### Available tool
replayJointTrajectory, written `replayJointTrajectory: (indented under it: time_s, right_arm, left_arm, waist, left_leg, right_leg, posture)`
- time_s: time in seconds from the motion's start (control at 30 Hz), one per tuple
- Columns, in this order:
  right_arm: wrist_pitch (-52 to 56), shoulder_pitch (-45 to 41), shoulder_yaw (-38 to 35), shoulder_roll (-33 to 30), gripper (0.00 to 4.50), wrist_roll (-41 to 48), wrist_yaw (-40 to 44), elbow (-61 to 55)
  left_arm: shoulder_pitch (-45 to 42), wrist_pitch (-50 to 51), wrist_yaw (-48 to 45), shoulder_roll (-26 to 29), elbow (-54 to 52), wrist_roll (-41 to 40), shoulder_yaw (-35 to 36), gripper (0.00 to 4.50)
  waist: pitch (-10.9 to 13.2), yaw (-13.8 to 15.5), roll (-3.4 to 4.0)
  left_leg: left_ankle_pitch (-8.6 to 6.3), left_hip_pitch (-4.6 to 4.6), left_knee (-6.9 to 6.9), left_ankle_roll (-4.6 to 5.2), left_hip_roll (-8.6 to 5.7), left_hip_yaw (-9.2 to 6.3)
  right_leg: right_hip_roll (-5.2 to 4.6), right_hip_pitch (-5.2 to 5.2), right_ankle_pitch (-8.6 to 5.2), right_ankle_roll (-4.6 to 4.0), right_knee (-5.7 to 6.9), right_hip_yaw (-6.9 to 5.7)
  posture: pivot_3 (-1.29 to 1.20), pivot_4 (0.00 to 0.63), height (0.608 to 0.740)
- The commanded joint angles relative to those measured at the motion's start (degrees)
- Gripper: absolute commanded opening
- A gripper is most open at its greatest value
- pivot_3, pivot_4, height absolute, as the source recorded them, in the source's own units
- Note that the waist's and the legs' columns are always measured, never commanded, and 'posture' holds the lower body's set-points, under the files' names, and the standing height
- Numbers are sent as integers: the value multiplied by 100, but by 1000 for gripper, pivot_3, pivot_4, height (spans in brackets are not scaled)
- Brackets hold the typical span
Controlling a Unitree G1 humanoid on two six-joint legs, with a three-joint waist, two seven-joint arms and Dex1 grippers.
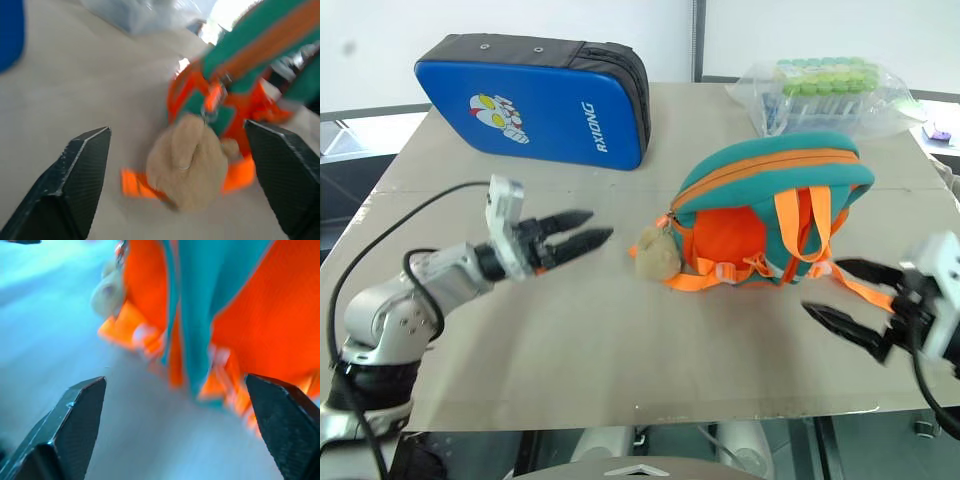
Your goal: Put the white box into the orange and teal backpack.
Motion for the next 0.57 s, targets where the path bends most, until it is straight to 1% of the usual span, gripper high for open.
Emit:
replayJointTrajectory:
  time_s: [0.03, 0.1, 0.17, 0.23, 0.3, 0.43, 0.57]
  right_arm:
    - [-767, 282, -13, 244, 4500, -700, 459, 213]
    - [-1193, 419, 267, 442, 4500, -1137, 566, 368]
    - [-1706, 406, 549, 727, 4500, -1619, 485, 727]
    - [-2033, 533, 669, 867, 4500, -1917, 612, 1018]
    - [-2292, 627, 661, 941, 4500, -2089, 712, 1223]
    - [-2575, 717, 599, 996, 4500, -2186, 830, 1425]
    - [-2770, 739, 679, 1005, 4500, -2285, 874, 1526]
  left_arm:
    - [518, -464, -257, 30, -482, 382, 275, 4443]
    - [997, -714, -477, 36, -637, 550, 401, 4443]
    - [1690, -996, -774, 136, -731, 800, 632, 4443]
    - [2224, -1150, -988, 168, -735, 873, 952, 4443]
    - [2577, -1220, -1146, 205, -734, 906, 1228, 4443]
    - [3038, -1336, -1380, 236, -721, 1038, 1586, 4443]
    - [3255, -1446, -1416, 149, -717, 1194, 1695, 4443]
  waist:
    - [0, 0, 0]
    - [-3, 5, -4]
    - [-4, -7, -5]
    - [-2, -17, 3]
    - [-1, 8, 7]
    - [-2, 19, 10]
    - [-2, 14, 10]
  left_leg:
    - [0, 1, 1, 0, 1, 1]
    - [0, 6, 2, 0, 4, 2]
    - [0, 18, 0, -1, 9, 3]
    - [-1, 28, -4, -2, 14, 12]
    - [-1, 31, -7, -2, 15, 16]
    - [-1, 35, -6, -2, 18, 14]
    - [-3, 48, -8, -2, 19, 6]
  right_leg:
    - [0, 1, 0, 2, -1, 0]
    - [0, 1, -10, 17, 0, -1]
    - [0, 10, -11, 18, 2, -1]
    - [-2, 11, -11, 17, 2, 7]
    - [-6, 9, -11, 17, 3, 12]
    - [-9, 12, -12, 18, 4, 10]
    - [-15, 14, -14, 20, 4, 18]
  posture:
    - [0, 150, 740]
    - [0, 150, 740]
    - [0, 150, 740]
    - [0, 150, 740]
    - [0, 150, 740]
    - [0, 150, 740]
    - [0, 150, 740]
